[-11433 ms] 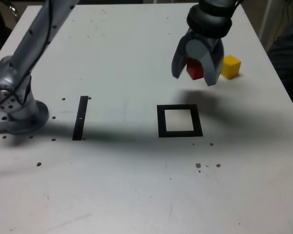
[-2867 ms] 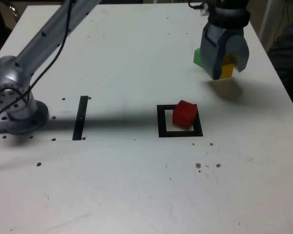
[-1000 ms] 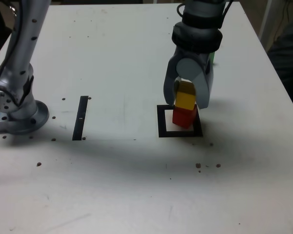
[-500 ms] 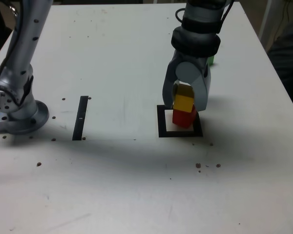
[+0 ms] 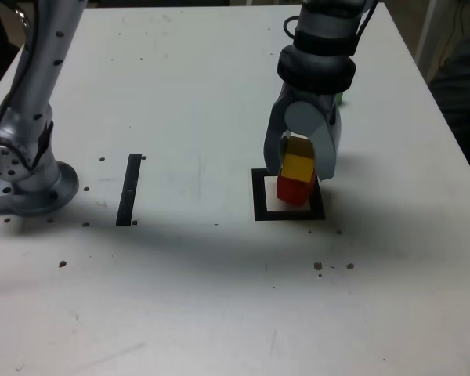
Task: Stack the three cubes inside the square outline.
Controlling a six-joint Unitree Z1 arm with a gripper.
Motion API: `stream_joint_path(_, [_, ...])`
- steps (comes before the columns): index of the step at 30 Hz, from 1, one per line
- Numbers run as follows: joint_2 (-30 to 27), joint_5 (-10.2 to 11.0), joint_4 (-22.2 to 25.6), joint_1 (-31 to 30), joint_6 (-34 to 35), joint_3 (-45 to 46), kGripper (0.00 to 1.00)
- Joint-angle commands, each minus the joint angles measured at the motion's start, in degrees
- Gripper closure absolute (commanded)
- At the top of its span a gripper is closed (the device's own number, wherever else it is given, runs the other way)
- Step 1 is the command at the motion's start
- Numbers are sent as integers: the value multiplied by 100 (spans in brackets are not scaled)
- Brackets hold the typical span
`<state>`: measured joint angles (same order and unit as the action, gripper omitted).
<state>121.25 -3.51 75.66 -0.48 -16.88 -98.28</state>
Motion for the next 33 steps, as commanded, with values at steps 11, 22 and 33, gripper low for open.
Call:
stream_joint_path(11, [-16, -26, -43, 39, -26, 64, 0])
stream_joint_path(22, [-399, 354, 78, 143, -26, 205, 0])
stream_joint_path(33, [-494, 866, 457, 573, -308, -277, 0])
